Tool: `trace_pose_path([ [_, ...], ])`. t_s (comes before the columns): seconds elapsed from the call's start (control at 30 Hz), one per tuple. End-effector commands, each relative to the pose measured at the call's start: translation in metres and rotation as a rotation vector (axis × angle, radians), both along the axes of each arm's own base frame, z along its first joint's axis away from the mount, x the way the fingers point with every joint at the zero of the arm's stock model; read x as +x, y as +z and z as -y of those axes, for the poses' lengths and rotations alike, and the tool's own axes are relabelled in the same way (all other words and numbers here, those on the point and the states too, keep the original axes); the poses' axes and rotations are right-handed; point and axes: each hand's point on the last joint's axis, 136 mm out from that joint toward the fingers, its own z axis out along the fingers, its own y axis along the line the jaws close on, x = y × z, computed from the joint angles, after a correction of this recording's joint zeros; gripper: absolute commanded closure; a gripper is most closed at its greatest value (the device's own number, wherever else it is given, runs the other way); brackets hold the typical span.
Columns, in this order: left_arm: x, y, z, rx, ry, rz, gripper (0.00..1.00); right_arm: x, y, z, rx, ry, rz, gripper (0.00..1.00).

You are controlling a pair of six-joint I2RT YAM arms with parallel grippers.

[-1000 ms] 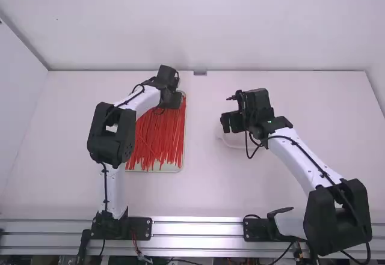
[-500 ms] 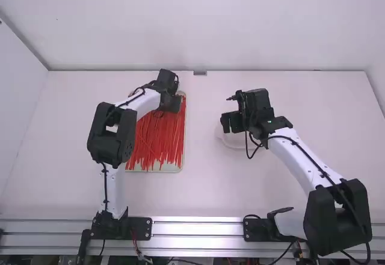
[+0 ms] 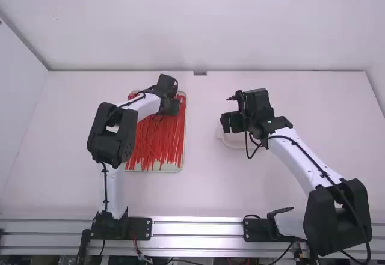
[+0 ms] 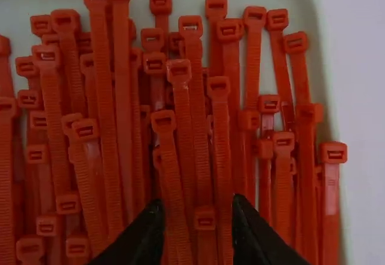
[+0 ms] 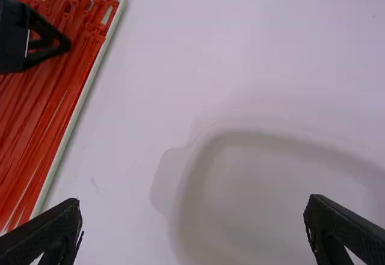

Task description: Fasten the cable tie

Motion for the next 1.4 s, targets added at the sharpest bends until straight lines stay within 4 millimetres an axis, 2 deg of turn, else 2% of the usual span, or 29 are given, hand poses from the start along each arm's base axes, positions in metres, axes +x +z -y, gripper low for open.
trace_pose_path([
  [0.0,-0.007,-0.012,-0.004,0.012,0.015,-0.029,0.73,0.007,0.007,-0.002,0.003,-0.001,0.016,0.02],
  [0.63,-0.001,-0.008,0.001,0.000,0.025,0.000,0.85,0.007,0.007,-0.002,0.001,0.001,0.018,0.02],
  [0.7,-0.001,-0.008,0.002,0.000,0.022,0.002,0.82,0.007,0.007,-0.002,0.002,0.001,0.018,0.02],
  [0.8,-0.001,-0.008,0.002,0.000,0.022,0.001,0.73,0.007,0.008,-0.002,0.002,0.001,0.018,0.02],
  [1.23,0.000,-0.006,-0.001,-0.007,0.043,0.003,0.74,0.007,0.007,-0.002,0.001,0.001,0.018,0.02],
  [1.37,0.001,0.001,0.000,-0.011,0.041,0.016,0.78,0.007,0.007,-0.002,0.001,0.001,0.017,0.02],
])
